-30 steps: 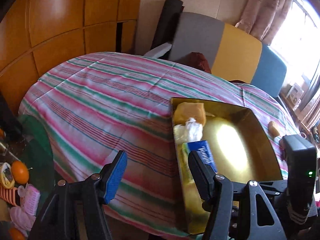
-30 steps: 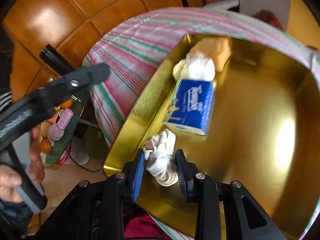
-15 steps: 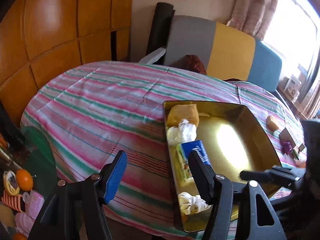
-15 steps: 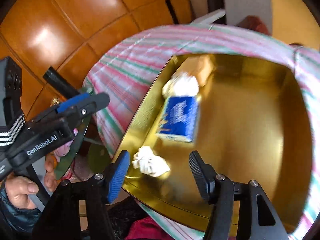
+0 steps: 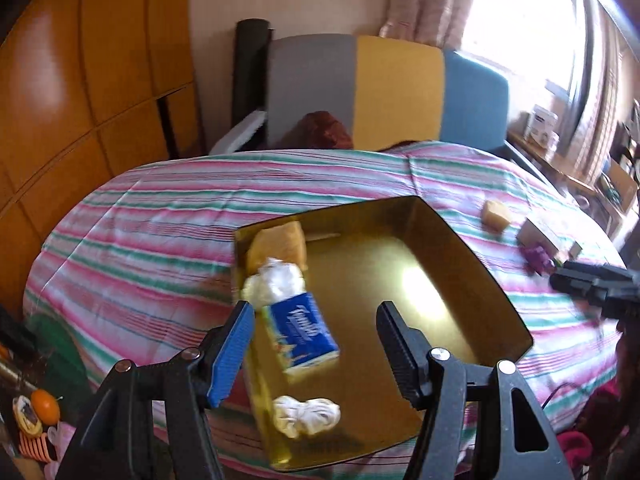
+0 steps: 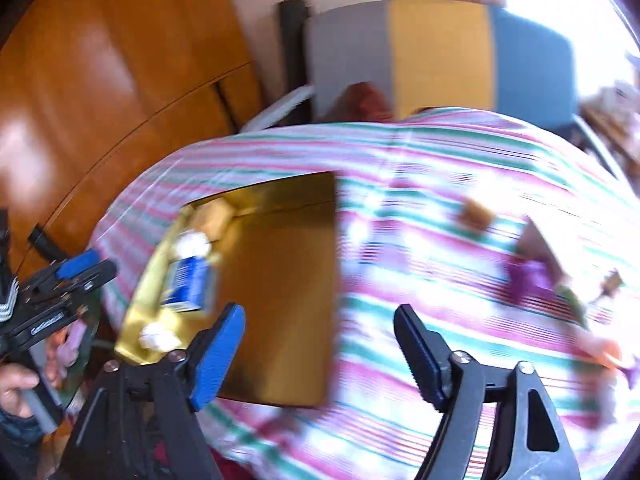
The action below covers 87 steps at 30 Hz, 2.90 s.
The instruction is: Organize objects
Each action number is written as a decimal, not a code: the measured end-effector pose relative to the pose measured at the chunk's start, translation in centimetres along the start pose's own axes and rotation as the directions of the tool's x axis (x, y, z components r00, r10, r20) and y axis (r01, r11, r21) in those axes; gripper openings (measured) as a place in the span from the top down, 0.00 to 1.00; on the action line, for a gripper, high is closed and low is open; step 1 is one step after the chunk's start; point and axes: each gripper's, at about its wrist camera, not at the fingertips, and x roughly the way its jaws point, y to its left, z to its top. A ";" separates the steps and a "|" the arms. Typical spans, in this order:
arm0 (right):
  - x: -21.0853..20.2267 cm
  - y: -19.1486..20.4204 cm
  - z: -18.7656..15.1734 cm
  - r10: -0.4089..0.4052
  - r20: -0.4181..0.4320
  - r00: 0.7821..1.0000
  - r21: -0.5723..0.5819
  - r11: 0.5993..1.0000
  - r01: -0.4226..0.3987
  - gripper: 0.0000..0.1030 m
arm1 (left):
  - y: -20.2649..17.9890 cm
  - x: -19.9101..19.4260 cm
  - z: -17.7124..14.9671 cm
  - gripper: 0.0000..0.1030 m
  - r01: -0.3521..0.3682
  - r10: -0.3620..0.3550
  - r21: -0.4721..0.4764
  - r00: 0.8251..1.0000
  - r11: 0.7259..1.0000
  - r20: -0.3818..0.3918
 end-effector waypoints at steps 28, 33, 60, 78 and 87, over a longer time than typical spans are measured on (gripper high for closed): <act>-7.3 -26.9 -3.4 -0.389 0.084 0.918 0.553 0.784 0.282 0.11 | -19.1 5.7 5.8 0.38 0.387 -0.345 0.144 0.905 0.911 -0.250; -7.4 -27.0 -3.7 -0.361 0.102 0.927 0.574 0.782 0.242 0.10 | -23.0 9.1 7.8 0.38 0.363 -0.299 0.205 0.910 0.909 -0.288; -6.3 -26.2 -3.3 -0.203 0.122 0.971 0.538 0.836 0.107 0.07 | -34.0 28.5 12.5 0.27 0.272 -0.106 0.357 0.901 0.894 -0.421; -4.8 -25.1 -3.3 -0.234 0.059 0.970 0.483 0.857 0.177 0.07 | -23.3 12.7 11.0 0.48 0.457 -0.390 0.161 0.862 0.875 -0.324; -1.6 -22.0 0.2 -0.222 -0.036 0.974 0.301 0.927 0.222 0.07 | -11.2 7.3 8.7 0.48 0.374 -0.357 0.038 0.908 0.927 -0.220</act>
